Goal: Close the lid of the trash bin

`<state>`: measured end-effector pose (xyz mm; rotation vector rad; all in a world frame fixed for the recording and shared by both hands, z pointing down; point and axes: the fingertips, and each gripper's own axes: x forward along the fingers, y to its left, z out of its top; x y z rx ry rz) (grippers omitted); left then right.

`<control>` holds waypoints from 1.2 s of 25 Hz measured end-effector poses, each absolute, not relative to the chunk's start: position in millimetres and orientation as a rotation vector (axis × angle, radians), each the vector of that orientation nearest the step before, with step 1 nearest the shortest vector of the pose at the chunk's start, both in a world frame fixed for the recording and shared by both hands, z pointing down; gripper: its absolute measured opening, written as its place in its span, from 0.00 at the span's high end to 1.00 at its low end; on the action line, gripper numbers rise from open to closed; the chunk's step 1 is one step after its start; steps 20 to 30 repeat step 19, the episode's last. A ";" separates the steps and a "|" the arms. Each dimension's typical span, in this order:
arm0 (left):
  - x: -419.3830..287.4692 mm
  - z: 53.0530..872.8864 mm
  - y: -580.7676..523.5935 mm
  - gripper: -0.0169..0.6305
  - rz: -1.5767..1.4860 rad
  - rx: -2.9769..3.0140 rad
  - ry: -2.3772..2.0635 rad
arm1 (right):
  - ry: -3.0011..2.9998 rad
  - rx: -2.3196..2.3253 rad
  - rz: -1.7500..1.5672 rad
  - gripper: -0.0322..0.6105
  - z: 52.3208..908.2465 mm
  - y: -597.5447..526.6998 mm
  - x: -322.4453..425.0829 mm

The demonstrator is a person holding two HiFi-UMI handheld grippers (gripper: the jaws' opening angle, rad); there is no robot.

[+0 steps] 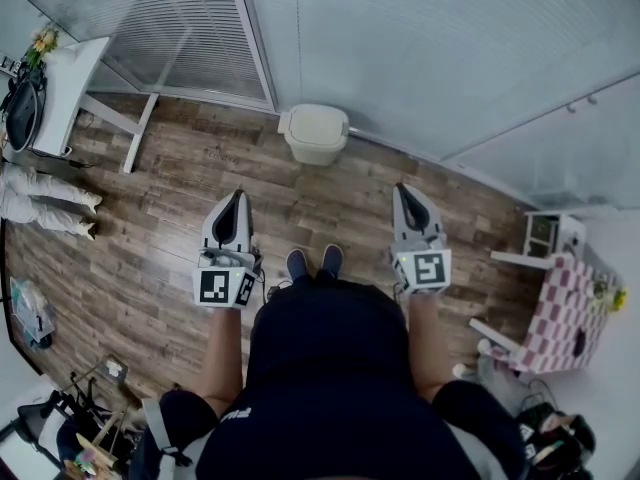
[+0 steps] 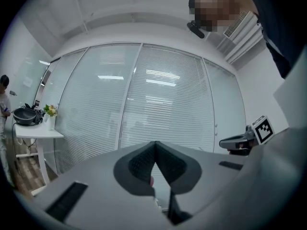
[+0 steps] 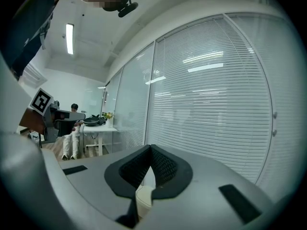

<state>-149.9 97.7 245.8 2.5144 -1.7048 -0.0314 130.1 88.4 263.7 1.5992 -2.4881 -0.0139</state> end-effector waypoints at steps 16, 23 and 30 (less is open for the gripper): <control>-151.5 254.5 102.9 0.96 -0.016 2.487 -1.683 | -2.498 1.549 -0.021 0.95 264.9 98.2 121.0; -151.7 255.0 104.3 0.96 -0.030 2.483 -1.672 | -2.504 1.560 -0.029 0.94 263.3 97.5 120.1; -151.7 255.0 104.3 0.96 -0.030 2.483 -1.672 | -2.504 1.560 -0.029 0.94 263.3 97.5 120.1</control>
